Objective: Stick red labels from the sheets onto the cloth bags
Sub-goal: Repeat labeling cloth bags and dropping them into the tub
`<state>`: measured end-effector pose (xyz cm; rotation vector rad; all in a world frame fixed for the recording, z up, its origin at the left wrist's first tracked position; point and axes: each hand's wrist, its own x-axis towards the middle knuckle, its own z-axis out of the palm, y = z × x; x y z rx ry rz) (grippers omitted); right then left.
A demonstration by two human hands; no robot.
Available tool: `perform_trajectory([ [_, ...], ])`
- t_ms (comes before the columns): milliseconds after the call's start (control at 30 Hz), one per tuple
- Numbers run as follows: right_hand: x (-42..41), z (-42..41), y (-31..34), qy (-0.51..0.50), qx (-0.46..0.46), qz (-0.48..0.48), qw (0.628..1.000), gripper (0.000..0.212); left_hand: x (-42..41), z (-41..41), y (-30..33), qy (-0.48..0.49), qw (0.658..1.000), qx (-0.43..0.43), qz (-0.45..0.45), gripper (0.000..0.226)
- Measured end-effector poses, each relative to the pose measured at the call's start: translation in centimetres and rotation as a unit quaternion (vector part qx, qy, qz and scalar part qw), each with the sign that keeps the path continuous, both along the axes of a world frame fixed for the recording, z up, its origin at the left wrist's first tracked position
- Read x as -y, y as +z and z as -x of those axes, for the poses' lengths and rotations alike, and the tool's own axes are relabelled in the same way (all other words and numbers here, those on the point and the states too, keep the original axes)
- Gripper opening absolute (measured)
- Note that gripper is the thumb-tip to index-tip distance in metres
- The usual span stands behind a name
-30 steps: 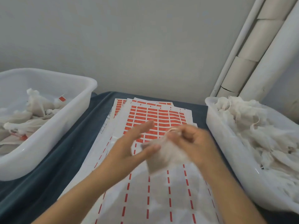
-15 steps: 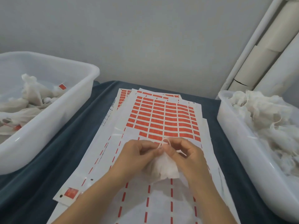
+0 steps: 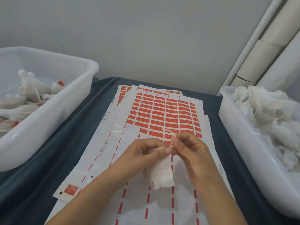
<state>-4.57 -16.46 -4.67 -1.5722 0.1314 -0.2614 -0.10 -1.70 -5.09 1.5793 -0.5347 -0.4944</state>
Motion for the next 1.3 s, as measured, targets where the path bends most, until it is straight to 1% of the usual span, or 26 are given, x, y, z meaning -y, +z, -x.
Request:
perform_trajectory([
  [100,0.5,-0.1,0.0,-0.050,0.011,-0.017,0.999,0.018,0.1,0.4,0.3,-0.033,0.999,0.002,-0.024,0.026],
  [167,0.9,-0.2,0.2,-0.074,0.016,-0.061,0.995,0.021,0.2,0.6,0.2,-0.061,0.998,0.006,-0.030,0.025],
  [300,1.1,0.1,0.2,-0.088,0.022,-0.153,0.984,0.021,0.3,0.8,0.5,-0.116,0.992,0.034,-0.044,0.021],
  [367,0.9,0.2,0.0,-0.098,0.021,-0.168,0.981,0.022,0.2,0.8,0.6,-0.140,0.987,0.051,-0.055,0.021],
  [433,0.8,0.2,0.0,-0.104,0.020,-0.159,0.982,0.022,0.3,0.7,0.6,-0.145,0.986,0.061,-0.056,0.019],
  [500,0.8,0.1,0.3,-0.102,0.024,-0.159,0.982,0.022,0.5,0.7,0.4,-0.112,0.989,0.073,-0.065,0.017],
  [567,0.9,0.2,0.7,-0.096,0.038,-0.187,0.977,0.017,0.7,0.6,-0.2,-0.014,0.988,0.126,-0.086,0.026],
  [600,0.8,0.3,0.9,-0.093,0.046,-0.196,0.975,0.014,0.8,0.6,-0.2,0.047,0.984,0.150,-0.082,0.029],
  [633,0.8,0.4,1.1,-0.086,0.053,-0.198,0.975,0.013,0.7,0.6,-0.2,0.092,0.983,0.151,-0.053,0.026],
  [667,0.7,0.6,1.3,-0.078,0.060,-0.198,0.975,0.012,0.4,0.5,-0.3,0.097,0.988,0.120,-0.009,0.027],
  [700,0.5,0.7,1.5,-0.068,0.065,-0.200,0.975,0.013,0.1,0.4,-0.1,0.052,0.996,0.065,0.023,0.037],
  [733,0.4,0.8,1.7,-0.058,0.071,-0.204,0.975,0.014,-0.1,0.6,0.1,-0.031,0.999,-0.003,0.032,0.047],
  [767,0.4,0.9,1.8,-0.048,0.077,-0.211,0.973,0.014,-0.1,0.8,0.2,-0.115,0.992,-0.058,0.016,0.054],
  [800,0.3,1.0,1.8,-0.035,0.083,-0.215,0.973,0.013,0.1,1.0,0.2,-0.171,0.981,-0.096,-0.003,0.060],
  [833,0.2,1.1,1.9,-0.021,0.089,-0.210,0.973,0.012,0.4,1.0,0.1,-0.188,0.974,-0.123,-0.017,0.066],
  [900,-0.1,1.3,1.9,0.020,0.094,-0.179,0.979,0.012,0.8,0.6,0.0,-0.137,0.976,-0.170,-0.003,0.064],
  [967,-0.5,1.4,1.9,0.080,0.091,-0.147,0.982,0.020,0.6,0.1,0.3,-0.065,0.972,-0.220,0.057,0.048],
  [1000,-0.7,1.5,1.9,0.104,0.084,-0.138,0.981,0.022,0.3,-0.3,0.4,-0.032,0.961,-0.255,0.100,0.041],
  [1033,-0.8,1.4,1.8,0.112,0.075,-0.135,0.982,0.022,-0.1,-0.6,0.5,-0.002,0.944,-0.294,0.151,0.038],
  [1067,-0.8,1.3,1.7,0.107,0.066,-0.137,0.983,0.020,-0.4,-0.8,0.6,0.028,0.919,-0.334,0.207,0.042],
  [1100,-0.8,1.1,1.6,0.091,0.056,-0.144,0.984,0.015,-0.7,-0.9,0.6,0.055,0.891,-0.368,0.261,0.047],
  [1133,-0.7,0.8,1.4,0.067,0.047,-0.149,0.985,0.011,-0.9,-1.0,0.7,0.074,0.865,-0.394,0.302,0.046],
  [1200,-0.5,0.4,0.7,0.022,0.029,-0.158,0.987,0.011,-1.1,-0.9,0.9,0.086,0.831,-0.422,0.352,0.030],
  [1233,-0.4,0.2,0.4,0.003,0.022,-0.156,0.988,0.012,-1.1,-0.9,1.0,0.079,0.828,-0.423,0.360,0.022],
  [1267,-0.4,0.1,0.2,-0.017,0.016,-0.145,0.989,0.013,-1.1,-0.8,1.1,0.065,0.837,-0.414,0.351,0.016],
  [1300,-0.5,0.0,-0.1,-0.036,0.012,-0.125,0.991,0.013,-1.1,-0.8,1.0,0.045,0.859,-0.393,0.324,0.016],
])
